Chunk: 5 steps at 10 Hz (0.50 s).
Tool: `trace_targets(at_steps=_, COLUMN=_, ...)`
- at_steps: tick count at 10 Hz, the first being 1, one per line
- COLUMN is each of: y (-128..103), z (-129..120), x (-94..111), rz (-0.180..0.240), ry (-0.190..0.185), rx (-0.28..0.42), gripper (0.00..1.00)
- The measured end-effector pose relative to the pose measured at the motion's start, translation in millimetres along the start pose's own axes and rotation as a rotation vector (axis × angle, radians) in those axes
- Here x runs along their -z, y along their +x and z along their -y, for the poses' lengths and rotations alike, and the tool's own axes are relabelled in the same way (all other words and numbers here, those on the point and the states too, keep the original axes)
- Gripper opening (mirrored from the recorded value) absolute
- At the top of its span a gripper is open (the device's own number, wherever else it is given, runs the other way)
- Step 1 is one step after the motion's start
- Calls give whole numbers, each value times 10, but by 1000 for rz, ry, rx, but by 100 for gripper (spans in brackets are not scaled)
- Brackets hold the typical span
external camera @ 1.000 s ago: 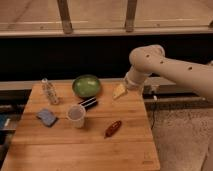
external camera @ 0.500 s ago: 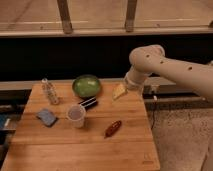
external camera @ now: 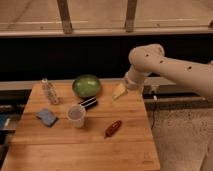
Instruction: Pick up the ceramic cup
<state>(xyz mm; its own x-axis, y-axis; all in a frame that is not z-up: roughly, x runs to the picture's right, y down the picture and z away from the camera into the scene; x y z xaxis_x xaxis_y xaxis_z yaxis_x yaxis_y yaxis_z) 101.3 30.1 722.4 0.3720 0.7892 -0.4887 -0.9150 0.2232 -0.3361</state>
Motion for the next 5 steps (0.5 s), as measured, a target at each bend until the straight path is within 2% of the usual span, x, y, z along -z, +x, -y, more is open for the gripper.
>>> trace_targets(at_steps=2, y=-131, z=-214, x=-88, rz=-26, ry=-2, rx=58, gripper=80)
trace_targets(at_steps=4, y=-430, z=-695, x=-311, rz=-61, ry=-14, rx=142, gripper=80)
trace_targets(at_steps=5, y=-522, z=-856, x=-392, rz=-72, ry=-19, rx=166, gripper=80)
